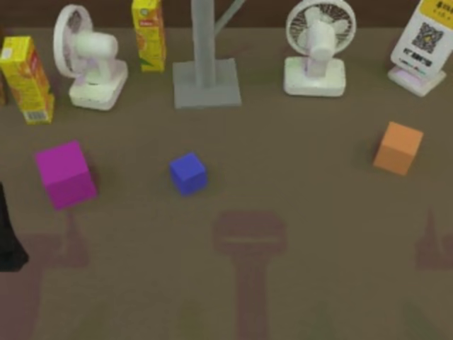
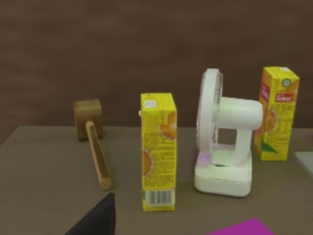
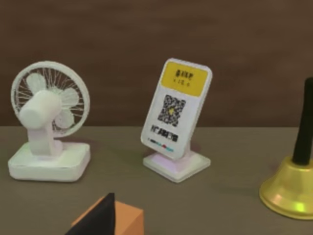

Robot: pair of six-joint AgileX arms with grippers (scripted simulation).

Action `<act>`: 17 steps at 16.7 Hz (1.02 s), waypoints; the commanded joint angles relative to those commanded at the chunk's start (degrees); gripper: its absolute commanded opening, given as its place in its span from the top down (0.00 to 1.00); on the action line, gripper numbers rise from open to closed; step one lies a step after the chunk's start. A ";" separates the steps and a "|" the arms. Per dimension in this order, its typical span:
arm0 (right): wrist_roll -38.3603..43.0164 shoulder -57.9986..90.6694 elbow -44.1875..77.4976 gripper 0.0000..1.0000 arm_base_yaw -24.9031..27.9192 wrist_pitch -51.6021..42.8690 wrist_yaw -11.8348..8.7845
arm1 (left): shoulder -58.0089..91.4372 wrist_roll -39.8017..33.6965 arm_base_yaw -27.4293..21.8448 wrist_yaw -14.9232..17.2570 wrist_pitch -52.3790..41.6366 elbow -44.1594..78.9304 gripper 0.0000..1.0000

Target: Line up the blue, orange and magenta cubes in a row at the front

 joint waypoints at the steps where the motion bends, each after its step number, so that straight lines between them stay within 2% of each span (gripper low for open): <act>1: 0.00 0.00 0.00 0.00 0.00 0.00 0.00 | 0.00 0.00 0.00 0.00 0.00 0.00 0.00; 4: 0.00 0.00 0.00 0.00 0.00 0.00 0.00 | 1.60 0.51 -0.78 0.37 -1.61 1.70 0.00; 8: 0.00 0.00 0.00 0.00 0.00 0.00 0.00 | 11.64 3.47 -4.71 1.90 -11.11 12.10 0.00; 12: 0.00 0.00 0.00 0.00 0.00 0.00 0.00 | 31.26 8.53 -10.35 3.47 -26.37 31.78 0.00; 17: 0.00 0.00 0.00 0.00 0.00 0.00 0.00 | 65.20 16.09 -17.82 4.57 -48.20 61.66 0.00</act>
